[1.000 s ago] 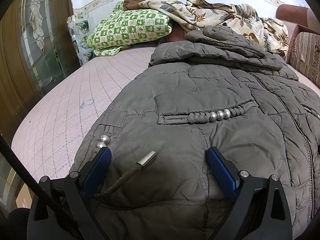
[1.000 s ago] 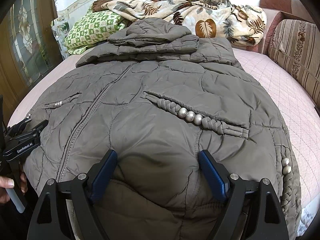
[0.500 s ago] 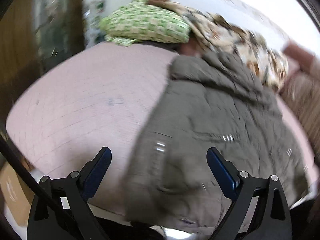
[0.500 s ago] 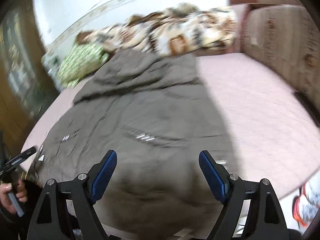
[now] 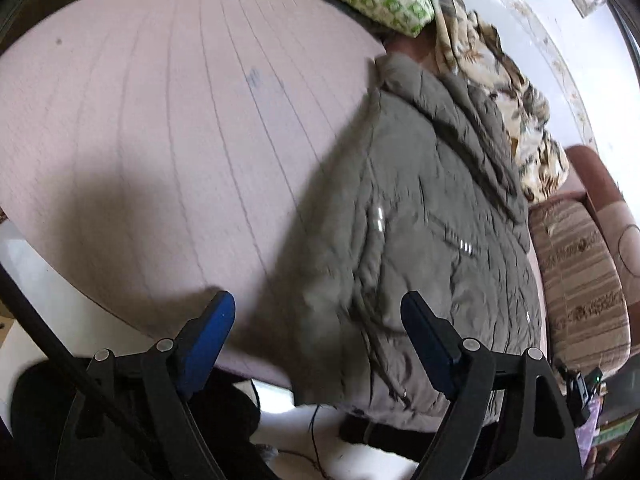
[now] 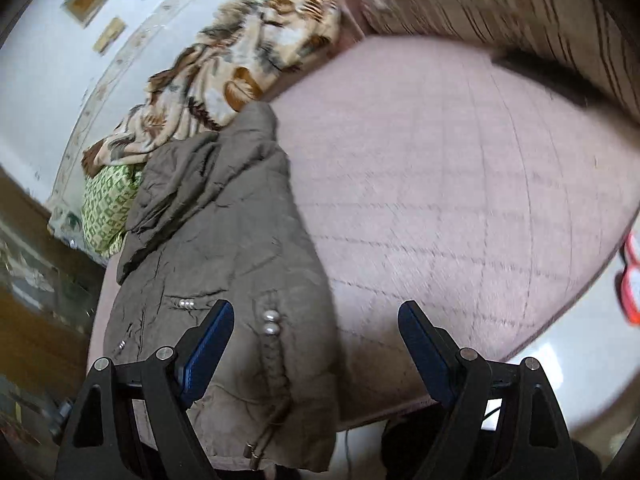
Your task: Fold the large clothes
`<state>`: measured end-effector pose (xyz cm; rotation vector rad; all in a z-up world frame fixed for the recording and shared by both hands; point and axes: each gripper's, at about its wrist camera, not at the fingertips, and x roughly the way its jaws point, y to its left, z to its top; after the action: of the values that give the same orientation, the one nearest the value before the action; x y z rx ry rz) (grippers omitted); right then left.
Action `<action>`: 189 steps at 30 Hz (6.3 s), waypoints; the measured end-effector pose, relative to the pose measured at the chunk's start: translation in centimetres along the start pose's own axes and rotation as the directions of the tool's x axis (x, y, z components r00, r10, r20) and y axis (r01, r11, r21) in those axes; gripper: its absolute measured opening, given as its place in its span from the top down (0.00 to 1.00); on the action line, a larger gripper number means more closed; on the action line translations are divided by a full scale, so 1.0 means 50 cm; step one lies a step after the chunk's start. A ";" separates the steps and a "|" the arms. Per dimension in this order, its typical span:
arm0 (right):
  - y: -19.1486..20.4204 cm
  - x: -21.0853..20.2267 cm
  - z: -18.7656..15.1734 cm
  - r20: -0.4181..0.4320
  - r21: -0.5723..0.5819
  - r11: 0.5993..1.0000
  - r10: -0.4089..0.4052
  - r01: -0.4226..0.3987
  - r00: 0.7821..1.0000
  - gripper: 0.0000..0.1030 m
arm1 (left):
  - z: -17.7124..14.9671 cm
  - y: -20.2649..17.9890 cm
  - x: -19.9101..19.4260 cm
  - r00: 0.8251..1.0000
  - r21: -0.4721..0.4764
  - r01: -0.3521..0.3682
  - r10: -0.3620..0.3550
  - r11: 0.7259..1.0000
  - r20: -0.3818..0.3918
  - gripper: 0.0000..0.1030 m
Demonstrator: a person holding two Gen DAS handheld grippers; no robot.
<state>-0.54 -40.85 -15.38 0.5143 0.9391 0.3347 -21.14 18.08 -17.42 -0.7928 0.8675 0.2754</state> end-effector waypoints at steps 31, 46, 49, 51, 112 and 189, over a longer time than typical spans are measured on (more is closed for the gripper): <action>0.086 0.091 -0.127 -0.073 -0.103 0.995 0.003 -0.010 0.997 0.61 | -0.101 -0.114 0.042 0.963 0.190 -0.211 0.171 0.959 0.207 0.15; 0.125 0.054 -0.132 0.024 -0.197 0.980 0.023 -0.018 0.999 0.77 | -0.121 -0.161 0.024 0.926 0.322 -0.317 0.218 0.892 0.309 0.56; 0.122 0.070 -0.134 -0.008 -0.193 0.981 -0.013 0.011 1.000 0.77 | -0.123 -0.164 0.028 0.922 0.330 -0.332 0.230 0.884 0.311 0.56; 0.119 0.081 -0.132 -0.030 -0.184 0.983 -0.019 0.013 0.999 0.76 | -0.125 -0.167 0.033 0.916 0.338 -0.353 0.248 0.873 0.315 0.55; 0.226 0.070 -0.166 0.163 -0.465 0.840 -0.228 0.279 0.960 0.80 | -0.152 -0.225 0.053 0.825 0.397 -0.540 0.375 0.742 0.423 0.68; 0.503 -0.035 0.203 0.404 -0.536 0.819 0.035 0.205 0.914 0.82 | 0.307 -0.524 -0.069 0.787 0.356 -0.437 0.160 0.826 0.595 0.78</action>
<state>5.66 -23.56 4.66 -0.0261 0.4209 0.3903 -0.95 11.38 4.51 -0.0715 0.4761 0.5270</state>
